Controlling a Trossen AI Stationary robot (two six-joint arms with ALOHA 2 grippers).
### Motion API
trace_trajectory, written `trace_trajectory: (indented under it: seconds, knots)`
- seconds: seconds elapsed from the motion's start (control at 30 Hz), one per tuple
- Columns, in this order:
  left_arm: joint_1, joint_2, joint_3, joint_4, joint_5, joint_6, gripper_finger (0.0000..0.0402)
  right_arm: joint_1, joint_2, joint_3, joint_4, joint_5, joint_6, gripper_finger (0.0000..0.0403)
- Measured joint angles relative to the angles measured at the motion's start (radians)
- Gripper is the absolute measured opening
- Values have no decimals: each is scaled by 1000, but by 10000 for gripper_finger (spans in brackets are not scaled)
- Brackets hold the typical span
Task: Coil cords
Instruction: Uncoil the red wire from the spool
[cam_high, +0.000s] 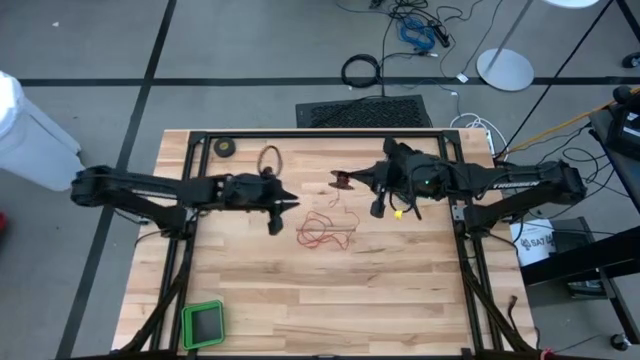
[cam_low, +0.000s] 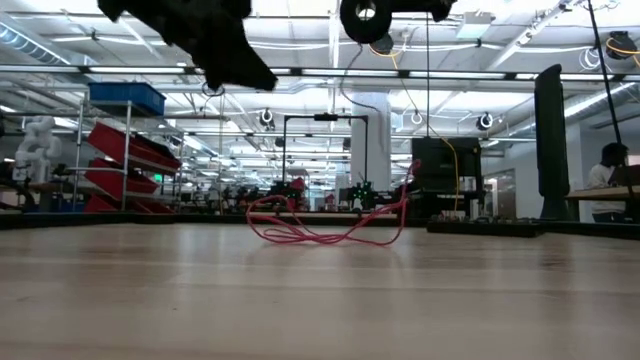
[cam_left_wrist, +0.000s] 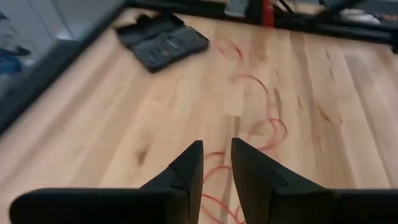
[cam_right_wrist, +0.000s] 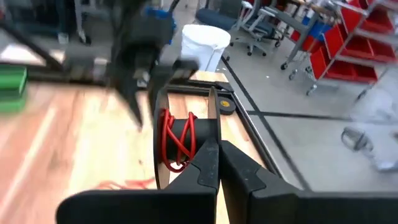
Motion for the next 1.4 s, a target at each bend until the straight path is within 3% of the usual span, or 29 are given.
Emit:
trace_trajectory:
  seconds: [0.17, 0.37, 0.57, 0.77, 1.0, 1.2, 1.4]
  knots:
    - [-21, -100, 0, 27, -36, 24, 91, 49, 38, 0, -16, 46, -146, 0]
    - [-74, -110, -36, 165, -109, 118, 91, 104, 65, 0, -21, 54, -282, 0]
    - [-94, -48, -143, 503, 25, 110, 92, 172, 65, 0, -17, 79, -418, 0]
    - [-117, 65, -148, 660, 89, 104, 96, 197, 64, 0, -4, 107, -467, 0]
    - [-124, 253, -148, 862, 107, 53, 160, 197, 61, 0, 20, 105, -465, 0]
    - [-126, 329, -142, 948, 90, 52, 225, 196, 60, 0, 32, 103, -437, 0]
    - [-140, 370, -93, 954, 47, 53, 244, 193, 55, 0, 38, 103, -396, 0]
